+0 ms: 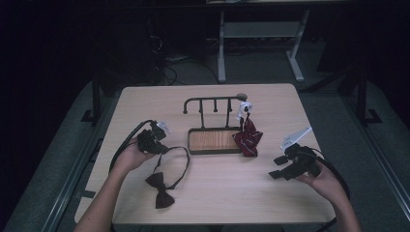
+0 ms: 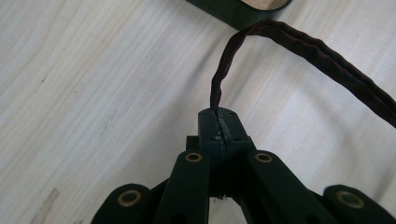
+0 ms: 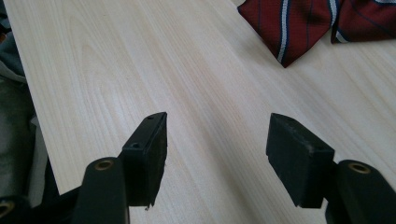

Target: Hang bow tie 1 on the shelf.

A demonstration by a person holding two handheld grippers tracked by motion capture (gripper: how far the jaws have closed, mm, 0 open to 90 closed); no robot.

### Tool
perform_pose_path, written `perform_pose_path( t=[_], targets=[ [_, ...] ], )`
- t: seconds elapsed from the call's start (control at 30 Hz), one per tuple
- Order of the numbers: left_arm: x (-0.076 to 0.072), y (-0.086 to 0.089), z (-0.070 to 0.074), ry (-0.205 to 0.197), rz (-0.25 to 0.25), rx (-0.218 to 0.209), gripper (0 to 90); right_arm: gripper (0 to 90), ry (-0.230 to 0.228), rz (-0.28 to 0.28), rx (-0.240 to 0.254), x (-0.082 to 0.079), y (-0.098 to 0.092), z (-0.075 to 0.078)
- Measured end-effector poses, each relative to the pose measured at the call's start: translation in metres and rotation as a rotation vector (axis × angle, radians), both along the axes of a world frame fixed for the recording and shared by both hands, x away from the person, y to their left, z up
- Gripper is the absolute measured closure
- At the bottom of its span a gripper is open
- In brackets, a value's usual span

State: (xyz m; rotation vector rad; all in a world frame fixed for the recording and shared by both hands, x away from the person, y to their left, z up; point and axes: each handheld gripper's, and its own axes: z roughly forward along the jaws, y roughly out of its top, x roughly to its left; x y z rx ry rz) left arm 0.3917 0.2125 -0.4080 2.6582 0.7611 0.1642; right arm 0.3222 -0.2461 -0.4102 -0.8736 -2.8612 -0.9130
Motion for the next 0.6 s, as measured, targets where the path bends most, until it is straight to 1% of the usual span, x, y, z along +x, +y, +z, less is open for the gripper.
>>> perform_pose_path(
  t=[0.03, 0.07, 0.1, 0.27, 0.33, 0.5, 0.6],
  targets=[
    [-0.001, 0.000, 0.001, -0.001, -0.002, -0.005, 89.9, 38.0, -0.005, 0.004, 0.000, 0.000, 0.000, 0.000],
    [-0.002, 0.000, 0.004, -0.005, -0.011, -0.001, 89.9, 37.8, -0.003, 0.002, 0.000, 0.001, 0.000, -0.001],
    [-0.004, -0.001, 0.006, -0.007, -0.009, -0.003, 89.9, 37.8, 0.001, -0.005, -0.003, 0.000, 0.000, -0.001],
    [-0.007, -0.001, 0.015, -0.011, -0.018, -0.004, 89.9, 37.7, 0.002, -0.005, -0.004, 0.001, 0.001, -0.001],
    [-0.008, 0.000, 0.018, -0.012, -0.024, 0.000, 89.9, 37.7, 0.002, -0.005, -0.003, 0.000, 0.001, -0.001],
    [-0.011, 0.003, 0.022, -0.004, -0.027, -0.017, 89.9, 37.8, -0.003, -0.001, 0.005, 0.001, -0.001, -0.002],
    [-0.012, 0.004, 0.025, -0.003, -0.034, -0.014, 89.9, 37.8, -0.001, -0.002, 0.005, 0.002, -0.001, -0.003]
  ],
)
